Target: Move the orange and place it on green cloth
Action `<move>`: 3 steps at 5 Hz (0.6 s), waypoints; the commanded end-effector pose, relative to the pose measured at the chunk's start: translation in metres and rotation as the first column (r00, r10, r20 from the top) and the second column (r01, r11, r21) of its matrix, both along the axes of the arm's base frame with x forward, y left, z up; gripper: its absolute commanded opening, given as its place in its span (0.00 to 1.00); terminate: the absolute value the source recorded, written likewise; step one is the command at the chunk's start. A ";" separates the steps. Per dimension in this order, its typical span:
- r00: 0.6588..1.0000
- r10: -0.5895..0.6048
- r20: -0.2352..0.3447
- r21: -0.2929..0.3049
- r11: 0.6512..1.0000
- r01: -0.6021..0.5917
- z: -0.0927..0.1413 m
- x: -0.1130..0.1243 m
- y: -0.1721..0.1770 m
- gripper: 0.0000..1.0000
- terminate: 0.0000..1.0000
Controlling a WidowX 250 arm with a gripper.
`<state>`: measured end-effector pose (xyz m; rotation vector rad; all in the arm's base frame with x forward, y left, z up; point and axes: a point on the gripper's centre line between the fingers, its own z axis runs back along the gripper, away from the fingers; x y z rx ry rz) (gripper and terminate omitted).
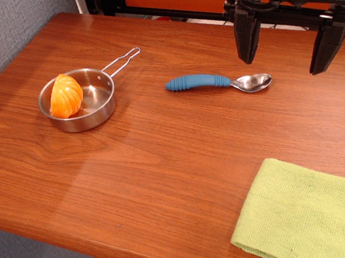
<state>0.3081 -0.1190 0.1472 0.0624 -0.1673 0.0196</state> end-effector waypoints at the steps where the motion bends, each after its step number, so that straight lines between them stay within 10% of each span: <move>1: 1.000 0.000 0.000 0.000 1.000 0.000 0.000 0.000 0.000 1.00 0.00; 3: 0.998 0.039 -0.049 0.072 0.997 -0.036 0.002 -0.011 0.056 1.00 0.00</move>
